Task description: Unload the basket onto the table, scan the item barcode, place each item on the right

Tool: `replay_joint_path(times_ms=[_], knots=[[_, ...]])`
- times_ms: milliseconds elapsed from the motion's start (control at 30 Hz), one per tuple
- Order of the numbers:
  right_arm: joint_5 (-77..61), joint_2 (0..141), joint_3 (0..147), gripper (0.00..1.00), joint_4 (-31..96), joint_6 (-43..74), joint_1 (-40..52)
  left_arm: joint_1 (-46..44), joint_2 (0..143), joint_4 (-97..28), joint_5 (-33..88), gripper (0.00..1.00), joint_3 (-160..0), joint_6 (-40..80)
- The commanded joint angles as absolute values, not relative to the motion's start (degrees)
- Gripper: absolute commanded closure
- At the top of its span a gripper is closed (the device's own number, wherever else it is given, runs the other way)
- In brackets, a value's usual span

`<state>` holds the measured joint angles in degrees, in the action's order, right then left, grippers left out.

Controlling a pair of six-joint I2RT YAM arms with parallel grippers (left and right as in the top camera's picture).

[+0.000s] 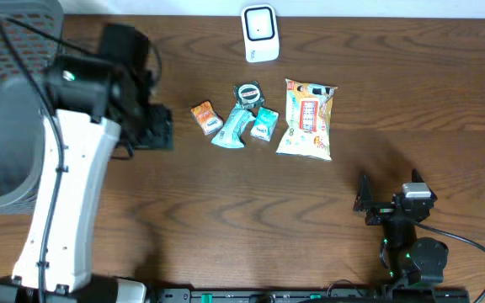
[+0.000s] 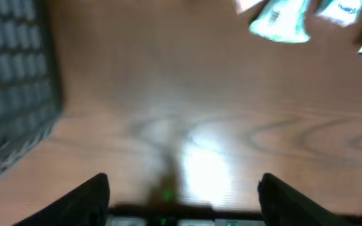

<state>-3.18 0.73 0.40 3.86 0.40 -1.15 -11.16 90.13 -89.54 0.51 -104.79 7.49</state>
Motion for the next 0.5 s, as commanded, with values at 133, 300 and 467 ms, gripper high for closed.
replay_joint_path(times_ms=[133, 300, 467], knots=[[-3.55, 0.62, 0.32, 0.01, 4.1, 0.8, -0.64, -12.93, 87.39, -71.72, 0.89, 0.09, -93.54, 8.25], [-3.55, 0.62, 0.32, 0.01, 4.1, 0.8, -0.64, -12.95, 89.27, -67.13, 0.91, 0.02, -90.3, 8.25], [-3.55, 0.62, 0.32, 0.01, 4.1, 0.8, -0.64, -12.95, 90.74, -67.16, 0.91, 0.02, -87.29, 8.27]])
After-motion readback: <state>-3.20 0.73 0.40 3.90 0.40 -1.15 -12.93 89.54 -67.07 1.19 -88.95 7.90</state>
